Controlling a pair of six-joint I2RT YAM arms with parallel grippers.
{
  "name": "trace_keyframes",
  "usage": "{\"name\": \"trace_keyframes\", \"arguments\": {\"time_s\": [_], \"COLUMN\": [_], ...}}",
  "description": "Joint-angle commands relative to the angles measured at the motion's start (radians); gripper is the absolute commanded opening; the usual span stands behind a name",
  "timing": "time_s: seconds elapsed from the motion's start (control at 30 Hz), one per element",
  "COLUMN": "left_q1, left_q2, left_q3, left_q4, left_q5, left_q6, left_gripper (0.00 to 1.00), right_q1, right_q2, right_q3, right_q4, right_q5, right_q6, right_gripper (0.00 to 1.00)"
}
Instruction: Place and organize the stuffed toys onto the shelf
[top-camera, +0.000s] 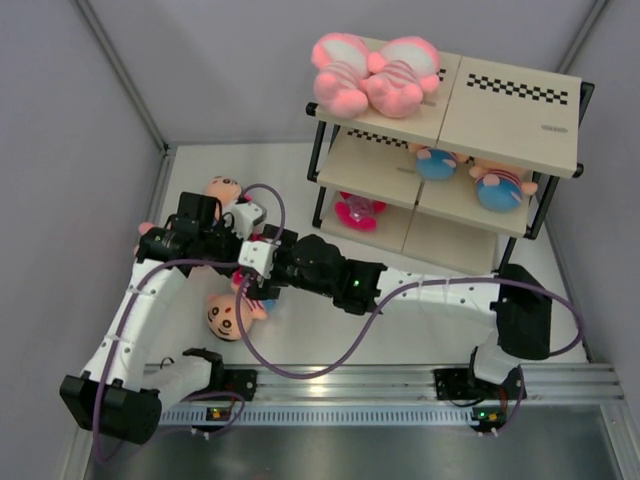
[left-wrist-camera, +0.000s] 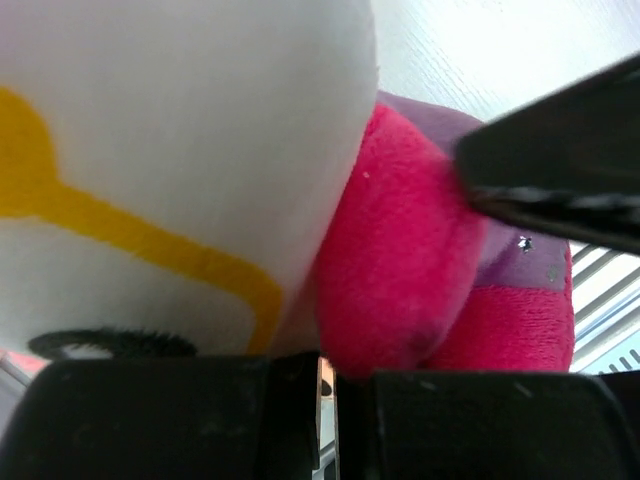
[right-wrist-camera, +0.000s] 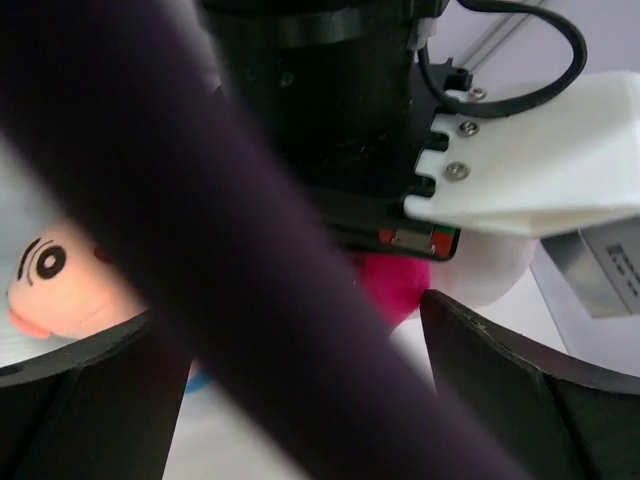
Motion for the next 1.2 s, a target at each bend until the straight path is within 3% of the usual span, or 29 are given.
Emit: {"name": "trace_keyframes", "arguments": {"time_s": [0.0,0.1,0.13,0.23,0.3,0.33,0.37,0.4,0.47,0.5,0.77,0.9,1.03,1.17], "left_q1": [-0.009,-0.009,-0.009,-0.009,-0.009,-0.009,-0.009,-0.010,-0.010,-0.009,-0.009,-0.009,-0.009,-0.009], "left_q2": [-0.032,-0.044,-0.058,-0.075,-0.079,-0.076,-0.073,-0.070,-0.058,-0.055,-0.023,-0.001,0.019,0.027], "left_q3": [-0.010,0.001,0.006,0.026,0.033,0.036,0.033,0.032,0.030,0.033,0.058,0.056,0.058,0.067], "left_q4": [-0.018,-0.028,-0.031,-0.038,-0.036,-0.038,-0.036,-0.036,-0.035,-0.036,-0.034,-0.035,-0.033,-0.033], "left_q5": [0.045,0.068,0.075,0.091,0.088,0.085,0.079,0.067,0.052,0.043,-0.007,-0.005,-0.002,-0.020], "left_q6": [0.032,0.040,0.043,0.047,0.047,0.043,0.041,0.037,0.027,0.024,0.015,0.006,-0.003,-0.008], "left_gripper": [0.00,0.00,0.00,0.00,0.00,0.05,0.41,0.60,0.92,0.98,0.99,0.99,0.99,0.99], "right_q1": [0.005,0.005,0.000,-0.007,-0.012,-0.012,-0.013,-0.015,-0.023,-0.030,-0.047,-0.085,-0.159,-0.331], "right_q2": [0.062,0.096,0.101,0.096,0.055,0.037,-0.008,-0.031,-0.119,-0.149,-0.498,-0.677,-0.893,-1.028], "right_q3": [0.092,0.115,0.116,0.103,0.040,0.012,-0.049,-0.080,-0.179,-0.211,-0.466,-0.557,-0.675,-0.797], "right_q4": [0.044,0.030,0.014,-0.016,-0.017,-0.011,-0.010,-0.014,-0.054,-0.075,-0.433,-0.545,-0.423,-0.156], "right_q5": [0.048,0.082,0.090,0.123,0.160,0.177,0.223,0.241,0.286,0.294,0.297,0.410,0.501,0.441], "right_q6": [-0.018,-0.015,-0.006,0.029,0.050,0.063,0.078,0.118,0.173,0.239,0.541,0.623,0.557,0.410], "right_gripper": [0.90,0.62,0.39,0.00,0.00,0.00,0.00,0.00,0.00,0.00,0.00,0.00,0.00,0.00]}}
